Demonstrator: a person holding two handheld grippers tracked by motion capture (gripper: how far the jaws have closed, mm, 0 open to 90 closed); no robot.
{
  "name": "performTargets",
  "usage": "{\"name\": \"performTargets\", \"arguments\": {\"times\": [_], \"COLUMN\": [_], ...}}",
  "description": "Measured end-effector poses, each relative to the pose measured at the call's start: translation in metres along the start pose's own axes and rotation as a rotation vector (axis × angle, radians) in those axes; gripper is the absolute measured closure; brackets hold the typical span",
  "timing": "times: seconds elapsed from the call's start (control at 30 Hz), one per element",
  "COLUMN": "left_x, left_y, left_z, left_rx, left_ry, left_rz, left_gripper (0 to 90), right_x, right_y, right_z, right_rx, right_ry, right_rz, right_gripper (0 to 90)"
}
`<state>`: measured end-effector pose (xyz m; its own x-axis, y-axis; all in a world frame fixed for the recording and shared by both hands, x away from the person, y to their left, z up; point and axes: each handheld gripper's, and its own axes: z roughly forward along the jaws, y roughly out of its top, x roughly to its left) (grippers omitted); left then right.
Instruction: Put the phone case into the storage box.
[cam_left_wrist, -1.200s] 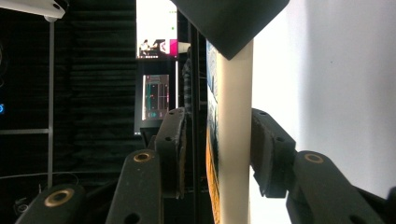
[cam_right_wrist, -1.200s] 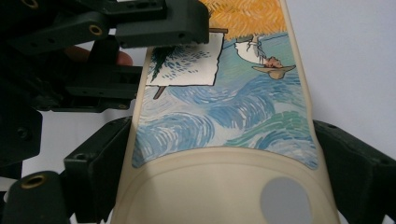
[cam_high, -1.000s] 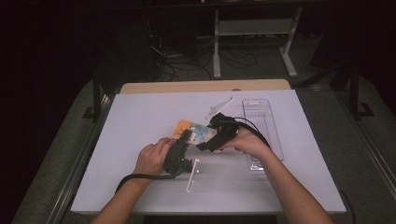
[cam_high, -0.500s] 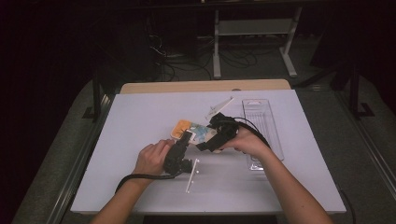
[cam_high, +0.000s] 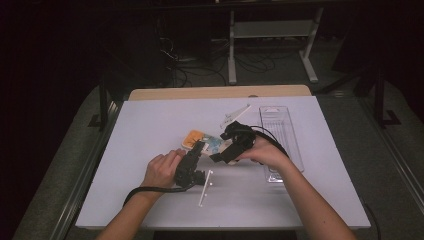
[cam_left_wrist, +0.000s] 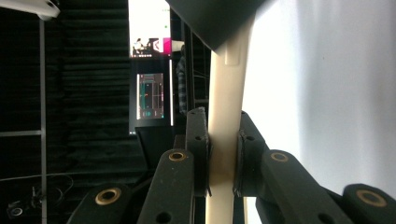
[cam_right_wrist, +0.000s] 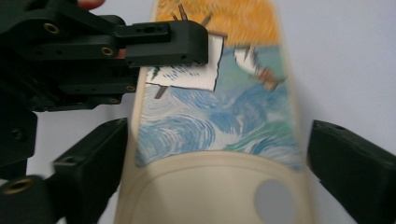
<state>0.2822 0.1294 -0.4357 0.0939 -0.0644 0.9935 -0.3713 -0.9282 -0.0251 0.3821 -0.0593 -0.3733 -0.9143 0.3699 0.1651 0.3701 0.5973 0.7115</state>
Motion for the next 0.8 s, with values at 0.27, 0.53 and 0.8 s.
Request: {"name": "performTargets", "arguments": {"times": [0.27,0.53,0.8], "left_x": [0.001,0.003,0.007], "left_y": [-0.009,-0.025,-0.037], "left_z": [0.0,-0.003,-0.006], "left_rx": [0.028,0.064,0.102], "left_ry": [-0.006,-0.008,-0.003], "left_rz": [-0.008,-0.023,-0.024], "left_gripper": [79.4,79.3,79.3], "right_x": [0.002,0.001,0.002], "right_y": [0.001,-0.004,-0.016], "right_z": [-0.013,-0.024,-0.036], "right_rx": [-0.043,-0.066,-0.064], "right_ry": [0.006,-0.02,-0.048], "right_rz": [0.055,0.051,0.055], "right_gripper": [1.0,1.0,1.0]}}
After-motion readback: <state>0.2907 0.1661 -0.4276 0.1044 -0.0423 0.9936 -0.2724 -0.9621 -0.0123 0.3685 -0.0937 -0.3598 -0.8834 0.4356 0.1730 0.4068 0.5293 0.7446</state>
